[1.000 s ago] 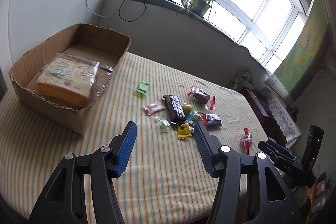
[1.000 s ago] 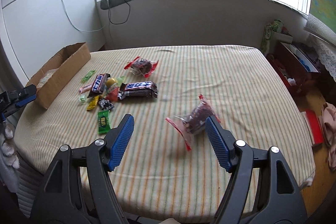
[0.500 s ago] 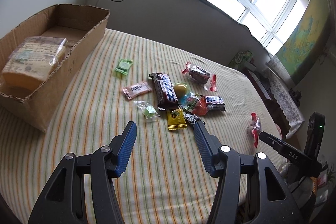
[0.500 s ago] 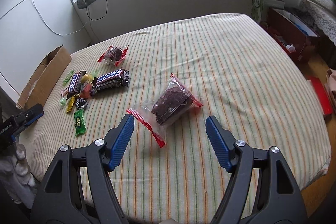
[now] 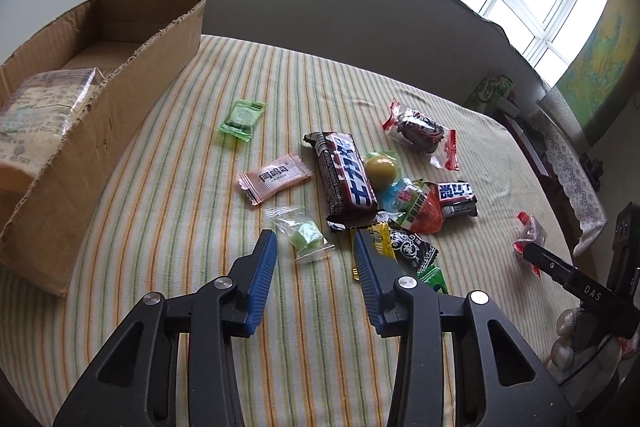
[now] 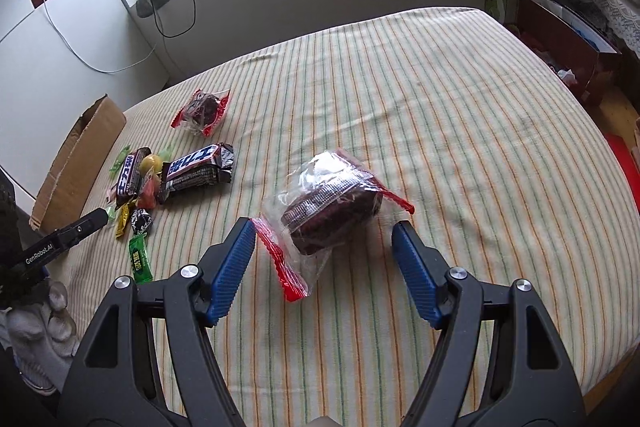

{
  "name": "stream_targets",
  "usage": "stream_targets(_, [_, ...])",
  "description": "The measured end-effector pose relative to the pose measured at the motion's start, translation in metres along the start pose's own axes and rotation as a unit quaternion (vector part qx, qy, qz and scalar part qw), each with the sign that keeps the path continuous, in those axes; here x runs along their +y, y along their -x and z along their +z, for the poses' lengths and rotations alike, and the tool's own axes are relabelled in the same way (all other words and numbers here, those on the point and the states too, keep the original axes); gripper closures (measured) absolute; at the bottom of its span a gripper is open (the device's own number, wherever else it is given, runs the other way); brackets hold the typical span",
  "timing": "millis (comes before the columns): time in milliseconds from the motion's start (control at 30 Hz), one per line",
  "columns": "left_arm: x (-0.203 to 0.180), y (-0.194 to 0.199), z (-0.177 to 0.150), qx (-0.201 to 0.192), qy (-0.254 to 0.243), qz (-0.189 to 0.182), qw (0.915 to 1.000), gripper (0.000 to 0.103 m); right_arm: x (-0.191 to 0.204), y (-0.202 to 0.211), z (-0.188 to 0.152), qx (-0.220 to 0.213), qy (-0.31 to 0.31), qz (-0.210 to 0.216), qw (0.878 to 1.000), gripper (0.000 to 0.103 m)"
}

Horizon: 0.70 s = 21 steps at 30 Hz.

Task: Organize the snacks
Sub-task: 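Close the right tool on the red-zip bag of dark cake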

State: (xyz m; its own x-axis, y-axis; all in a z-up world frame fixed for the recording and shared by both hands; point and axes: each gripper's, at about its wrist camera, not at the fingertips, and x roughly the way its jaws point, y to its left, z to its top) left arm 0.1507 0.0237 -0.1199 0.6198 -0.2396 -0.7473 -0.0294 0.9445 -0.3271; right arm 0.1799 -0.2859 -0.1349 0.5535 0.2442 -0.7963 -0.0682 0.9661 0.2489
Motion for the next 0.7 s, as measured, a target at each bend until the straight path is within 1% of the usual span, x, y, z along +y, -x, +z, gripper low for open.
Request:
stream_targets(333, [-0.008,-0.007,0.001,-0.007,-0.030,0.035,0.9989,0.071,0.001,-0.010,0.013,0.004,0.001,-0.014,1.000,0.029])
stream_targets(400, [-0.007,-0.008,0.001,-0.008,-0.032,0.034,0.9989,0.073,0.001,-0.012,0.016,0.007,-0.001,-0.017,1.000,0.028])
stream_targets(433, [-0.006,-0.007,0.001,-0.008,-0.031,0.032,0.9990,0.073,0.001,-0.013,0.017,0.009,-0.002,-0.020,1.000,0.022])
stream_targets(467, [-0.005,-0.007,0.001,-0.009,-0.029,0.031,0.9991,0.074,0.001,-0.015,0.019,0.008,-0.002,-0.022,1.000,0.021])
stream_targets(600, [-0.005,-0.008,0.001,-0.011,-0.031,0.028,0.9991,0.076,0.005,-0.022,0.023,0.001,0.012,-0.050,0.999,0.021])
stream_targets(700, [-0.003,-0.009,0.001,-0.011,-0.028,0.022,0.9993,0.079,0.006,-0.023,0.024,-0.002,0.016,-0.054,0.998,0.021])
